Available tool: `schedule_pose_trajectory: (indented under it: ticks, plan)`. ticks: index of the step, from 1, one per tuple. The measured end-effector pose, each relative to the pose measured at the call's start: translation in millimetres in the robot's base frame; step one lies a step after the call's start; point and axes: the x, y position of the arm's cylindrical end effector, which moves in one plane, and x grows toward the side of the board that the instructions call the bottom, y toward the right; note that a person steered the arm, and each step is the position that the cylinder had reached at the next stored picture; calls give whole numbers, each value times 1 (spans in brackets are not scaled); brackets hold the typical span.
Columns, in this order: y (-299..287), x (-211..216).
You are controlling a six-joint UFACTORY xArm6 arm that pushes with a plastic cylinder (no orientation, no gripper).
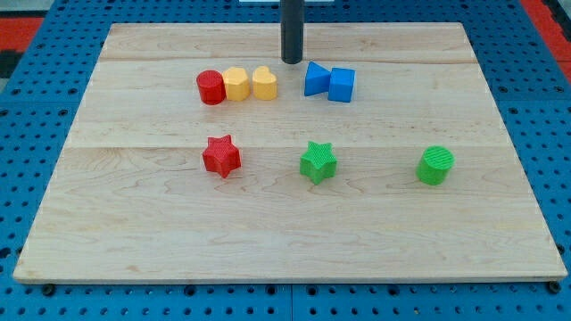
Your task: Move your arm to the top right corner
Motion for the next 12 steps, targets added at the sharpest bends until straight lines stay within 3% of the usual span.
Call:
schedule_pose_trajectory:
  ticks: [6, 7, 8, 10, 12]
  plan:
    - [-18, 26]
    - [-6, -13]
    - [42, -21]
    - [55, 11]
    - [19, 23]
